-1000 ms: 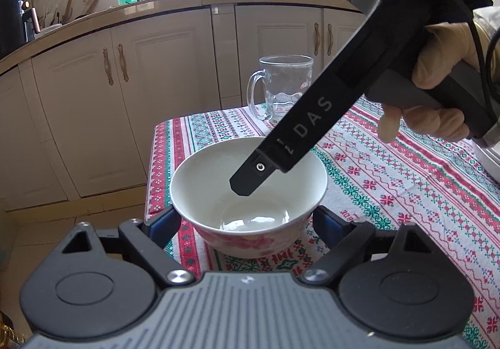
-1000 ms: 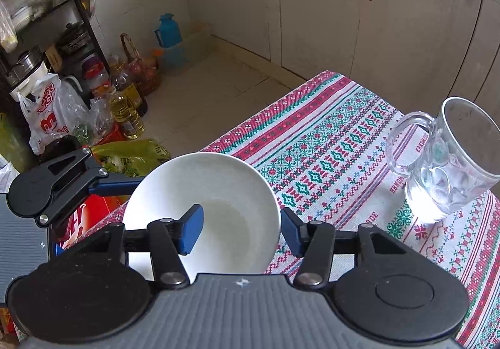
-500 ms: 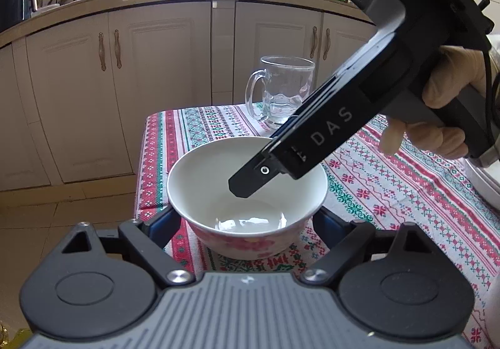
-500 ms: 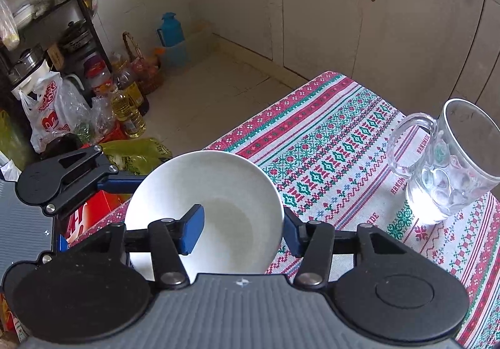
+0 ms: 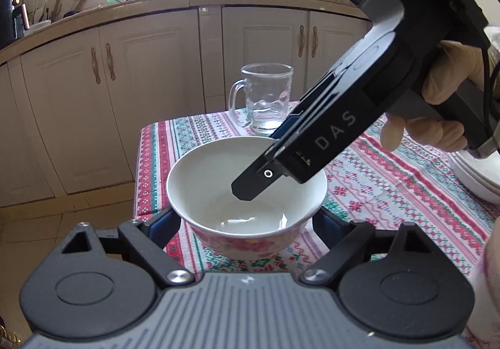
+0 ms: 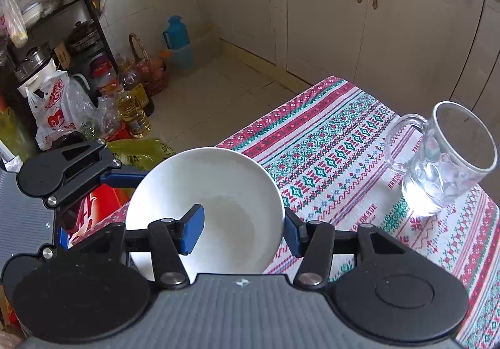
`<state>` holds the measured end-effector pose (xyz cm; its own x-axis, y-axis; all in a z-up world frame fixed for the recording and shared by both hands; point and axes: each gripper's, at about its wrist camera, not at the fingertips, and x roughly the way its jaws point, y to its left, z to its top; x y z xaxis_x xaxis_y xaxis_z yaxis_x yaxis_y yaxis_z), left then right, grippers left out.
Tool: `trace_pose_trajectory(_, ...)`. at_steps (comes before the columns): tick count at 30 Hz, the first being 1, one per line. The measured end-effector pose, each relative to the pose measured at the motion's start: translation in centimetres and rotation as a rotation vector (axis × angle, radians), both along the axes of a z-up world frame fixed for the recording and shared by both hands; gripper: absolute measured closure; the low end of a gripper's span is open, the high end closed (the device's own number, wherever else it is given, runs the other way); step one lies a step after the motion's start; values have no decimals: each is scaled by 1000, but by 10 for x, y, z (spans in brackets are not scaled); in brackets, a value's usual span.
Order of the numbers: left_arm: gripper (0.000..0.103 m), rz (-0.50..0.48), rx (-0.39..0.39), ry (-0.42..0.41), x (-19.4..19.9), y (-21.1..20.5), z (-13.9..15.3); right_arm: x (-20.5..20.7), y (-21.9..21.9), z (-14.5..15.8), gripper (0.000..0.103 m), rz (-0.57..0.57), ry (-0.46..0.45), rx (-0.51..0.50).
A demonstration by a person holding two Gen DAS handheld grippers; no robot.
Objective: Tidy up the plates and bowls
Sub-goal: 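Lift the bowl with the right gripper and carry it over another bowl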
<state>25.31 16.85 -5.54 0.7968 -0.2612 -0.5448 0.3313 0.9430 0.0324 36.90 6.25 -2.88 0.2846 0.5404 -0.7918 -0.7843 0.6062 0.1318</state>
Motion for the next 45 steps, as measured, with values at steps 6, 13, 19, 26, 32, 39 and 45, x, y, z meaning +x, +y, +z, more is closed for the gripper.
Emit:
trace_pose_trajectory(6,12,-27,20,-16,-22,-16,19,-26,-20,18,44,-10,-23,23)
trace_pose_trajectory(13,12,-69,19,2,-46,-35,35,-59,-48,38,44,-23,-44,49)
trace_pose_trajectory(19,12,-107,16,17,-67,-53,44,-91,-75,53,43,-39,-60,71)
trace_pose_trajectory(26,12,-142,21,30,-92,-73,52,-125,-103,63,43,-56,-75,87)
trace_pose_trajectory(32,12,-168,42,34,-110,-87,57,-148,-122,65,43,-70,-76,104)
trace_pose_trajectory(39,12,-187,48,42,-127,-99,59,-174,-137,70,42,-66,-90,102)
trace_pose_trajectory(45,12,-198,44,58,-136,-106,59,-189,-146,72,42,-67,-95,95)
